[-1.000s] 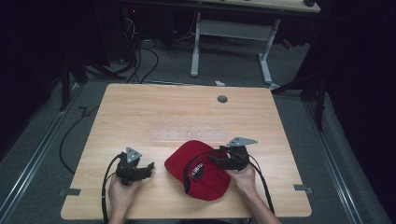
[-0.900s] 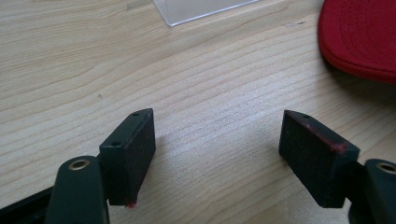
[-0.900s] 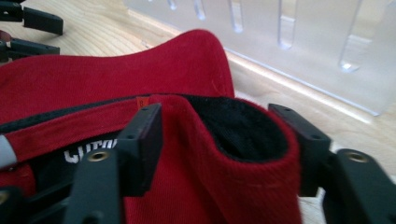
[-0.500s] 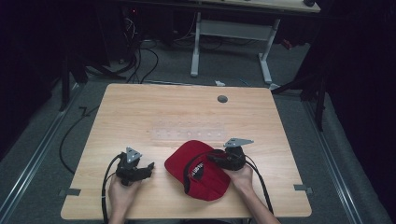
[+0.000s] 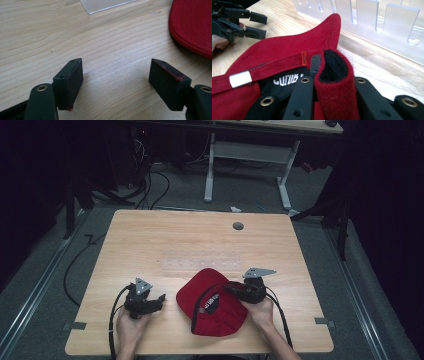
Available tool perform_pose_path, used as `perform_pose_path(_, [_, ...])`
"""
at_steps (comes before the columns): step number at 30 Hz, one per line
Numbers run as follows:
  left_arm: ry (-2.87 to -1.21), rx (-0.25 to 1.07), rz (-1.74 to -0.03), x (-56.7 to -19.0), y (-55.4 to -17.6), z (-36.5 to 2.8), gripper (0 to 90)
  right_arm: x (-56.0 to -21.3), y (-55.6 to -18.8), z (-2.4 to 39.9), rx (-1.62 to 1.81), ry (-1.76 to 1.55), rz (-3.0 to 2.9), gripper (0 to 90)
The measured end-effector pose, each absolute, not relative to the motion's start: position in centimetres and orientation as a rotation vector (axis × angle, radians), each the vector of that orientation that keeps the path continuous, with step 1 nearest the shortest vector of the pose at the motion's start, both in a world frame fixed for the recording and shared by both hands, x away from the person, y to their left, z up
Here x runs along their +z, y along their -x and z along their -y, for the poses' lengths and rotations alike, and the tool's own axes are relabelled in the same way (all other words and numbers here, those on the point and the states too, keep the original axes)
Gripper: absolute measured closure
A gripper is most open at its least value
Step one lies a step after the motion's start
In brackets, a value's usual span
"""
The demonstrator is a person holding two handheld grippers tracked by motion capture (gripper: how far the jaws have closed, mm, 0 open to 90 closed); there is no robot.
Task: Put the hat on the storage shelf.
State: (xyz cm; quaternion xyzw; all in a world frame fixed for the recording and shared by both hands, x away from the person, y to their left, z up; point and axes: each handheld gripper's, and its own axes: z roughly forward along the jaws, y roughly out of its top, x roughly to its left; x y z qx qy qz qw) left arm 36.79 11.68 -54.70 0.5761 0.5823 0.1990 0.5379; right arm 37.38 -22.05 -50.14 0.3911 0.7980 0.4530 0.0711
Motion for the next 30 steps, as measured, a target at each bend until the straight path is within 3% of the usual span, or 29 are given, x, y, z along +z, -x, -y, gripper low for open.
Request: perform_pose_path(30, [-1.371,0.472,-1.383,-54.7,-36.6,-11.5,26.7,-46.1,-35.7,24.7,1.308,-1.167,-2.303,80.9])
